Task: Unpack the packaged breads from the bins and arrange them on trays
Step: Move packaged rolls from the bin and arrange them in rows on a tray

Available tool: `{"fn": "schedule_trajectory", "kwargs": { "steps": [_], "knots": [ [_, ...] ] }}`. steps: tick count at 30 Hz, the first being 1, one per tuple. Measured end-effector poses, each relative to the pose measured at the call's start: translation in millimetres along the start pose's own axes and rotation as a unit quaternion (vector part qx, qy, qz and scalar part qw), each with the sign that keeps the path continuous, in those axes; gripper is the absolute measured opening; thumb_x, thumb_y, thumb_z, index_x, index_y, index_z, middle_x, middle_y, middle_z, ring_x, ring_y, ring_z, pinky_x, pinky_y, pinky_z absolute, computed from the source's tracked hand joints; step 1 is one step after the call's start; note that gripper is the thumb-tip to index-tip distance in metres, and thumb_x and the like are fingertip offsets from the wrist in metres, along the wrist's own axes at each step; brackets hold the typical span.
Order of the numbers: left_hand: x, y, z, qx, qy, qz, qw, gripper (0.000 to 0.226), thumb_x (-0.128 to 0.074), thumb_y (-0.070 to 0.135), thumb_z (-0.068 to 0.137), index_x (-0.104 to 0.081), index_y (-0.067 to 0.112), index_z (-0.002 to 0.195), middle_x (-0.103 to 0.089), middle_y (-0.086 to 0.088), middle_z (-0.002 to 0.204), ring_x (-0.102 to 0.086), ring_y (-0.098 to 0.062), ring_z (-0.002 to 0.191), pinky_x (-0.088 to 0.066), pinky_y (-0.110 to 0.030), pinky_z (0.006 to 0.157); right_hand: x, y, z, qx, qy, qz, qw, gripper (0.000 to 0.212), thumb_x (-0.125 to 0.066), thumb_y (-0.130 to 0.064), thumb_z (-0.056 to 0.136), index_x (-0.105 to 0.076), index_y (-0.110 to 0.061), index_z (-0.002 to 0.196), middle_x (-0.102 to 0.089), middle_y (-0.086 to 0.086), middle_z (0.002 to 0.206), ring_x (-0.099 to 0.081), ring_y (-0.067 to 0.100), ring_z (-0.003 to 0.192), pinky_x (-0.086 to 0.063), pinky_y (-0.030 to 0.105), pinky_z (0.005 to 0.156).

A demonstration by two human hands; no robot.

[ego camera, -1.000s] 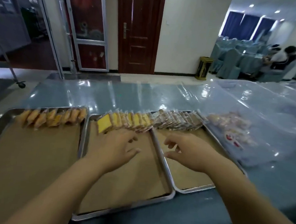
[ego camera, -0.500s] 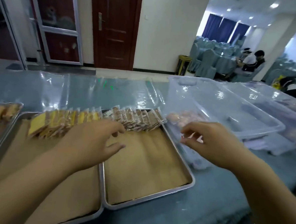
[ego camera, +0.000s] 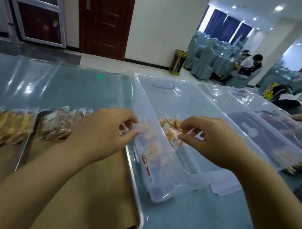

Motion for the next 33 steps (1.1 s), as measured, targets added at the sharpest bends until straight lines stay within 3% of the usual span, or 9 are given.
{"fn": "schedule_trajectory", "kwargs": {
  "steps": [5, 9, 14, 17, 21, 25, 28, 31, 33],
  "knots": [
    [-24, 45, 44, -0.091, -0.019, 0.046, 0.995, 0.033, -0.052, 0.051, 0.082, -0.064, 0.025, 0.099, -0.064, 0.011, 0.086, -0.06, -0.012, 0.076, -0.053, -0.038, 0.065, -14, 67, 12, -0.005, -0.054, -0.032, 0.998, 0.021, -0.06, -0.045, 0.084, -0.062, -0.032, 0.101, -0.065, -0.015, 0.095, -0.059, 0.004, 0.083, -0.051, 0.03, 0.074],
    [-68, 63, 62, -0.12, -0.113, 0.123, 0.979, 0.029, -0.052, 0.048, 0.087, -0.059, 0.029, 0.108, -0.063, 0.01, 0.099, -0.059, -0.015, 0.089, -0.05, -0.033, 0.069, -47, 110, 31, 0.008, -0.167, -0.074, 0.983, 0.029, -0.056, -0.051, 0.086, -0.056, -0.036, 0.11, -0.06, -0.015, 0.105, -0.057, 0.007, 0.091, -0.047, 0.026, 0.077],
    [-119, 67, 84, -0.121, -0.262, 0.293, 0.912, 0.028, -0.044, 0.045, 0.09, -0.05, 0.03, 0.113, -0.058, 0.008, 0.106, -0.058, -0.019, 0.095, -0.048, -0.035, 0.078, -88, 150, 57, 0.055, -0.291, -0.11, 0.949, 0.039, -0.058, -0.047, 0.086, -0.05, -0.032, 0.121, -0.059, -0.006, 0.115, -0.055, 0.015, 0.099, -0.047, 0.033, 0.086],
    [-148, 67, 97, -0.101, -0.34, 0.332, 0.874, 0.033, -0.053, 0.036, 0.088, -0.046, 0.03, 0.119, -0.059, 0.004, 0.106, -0.06, -0.02, 0.086, -0.051, -0.036, 0.071, -108, 167, 76, 0.091, -0.329, -0.122, 0.932, 0.045, -0.061, -0.047, 0.085, -0.049, -0.029, 0.124, -0.059, -0.003, 0.117, -0.054, 0.019, 0.102, -0.046, 0.032, 0.084],
    [-194, 60, 123, -0.064, -0.413, 0.352, 0.838, 0.041, -0.059, 0.03, 0.086, -0.047, 0.029, 0.124, -0.061, -0.001, 0.105, -0.06, -0.023, 0.085, -0.053, -0.039, 0.066, -124, 187, 109, 0.115, -0.342, -0.116, 0.925, 0.047, -0.063, -0.046, 0.083, -0.052, -0.022, 0.122, -0.058, 0.0, 0.119, -0.053, 0.02, 0.1, -0.04, 0.029, 0.077],
    [-242, 35, 141, -0.022, -0.477, 0.372, 0.796, 0.045, -0.067, 0.021, 0.081, -0.051, 0.025, 0.123, -0.061, -0.003, 0.103, -0.056, -0.022, 0.082, -0.051, -0.038, 0.067, -143, 204, 141, 0.136, -0.279, -0.195, 0.931, 0.03, -0.059, -0.034, 0.088, -0.058, -0.017, 0.113, -0.061, 0.001, 0.109, -0.054, 0.019, 0.085, -0.037, 0.028, 0.064],
    [-273, 21, 141, -0.047, -0.506, 0.378, 0.774, 0.05, -0.068, 0.009, 0.078, -0.053, 0.023, 0.123, -0.054, -0.002, 0.087, -0.045, -0.019, 0.07, -0.05, -0.035, 0.06, -166, 219, 150, 0.094, -0.268, -0.204, 0.937, 0.026, -0.053, -0.026, 0.09, -0.057, -0.018, 0.114, -0.06, 0.001, 0.112, -0.059, 0.022, 0.097, -0.04, 0.031, 0.068],
    [-305, 1, 130, -0.085, -0.543, 0.414, 0.725, 0.062, -0.067, 0.011, 0.079, -0.044, 0.027, 0.134, -0.056, -0.005, 0.111, -0.051, -0.023, 0.084, -0.045, -0.033, 0.054, -185, 225, 151, 0.056, -0.276, -0.17, 0.944, 0.018, -0.05, -0.019, 0.087, -0.057, -0.016, 0.103, -0.06, 0.004, 0.108, -0.058, 0.027, 0.095, -0.048, 0.037, 0.079],
    [-322, -13, 122, -0.089, -0.569, 0.429, 0.696, 0.065, -0.065, 0.012, 0.081, -0.038, 0.027, 0.138, -0.051, -0.008, 0.128, -0.052, -0.031, 0.108, -0.052, -0.041, 0.073, -190, 228, 151, 0.041, -0.276, -0.152, 0.948, 0.012, -0.05, -0.015, 0.084, -0.056, -0.015, 0.094, -0.061, 0.006, 0.103, -0.057, 0.028, 0.091, -0.051, 0.043, 0.083]
  ]
}}
Point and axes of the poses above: each hand's wrist, its own z-axis towards the middle knuckle, its own x-axis out of the back of the hand, y = z × x, the point moved 7 cm from there along z, towards the middle knuckle
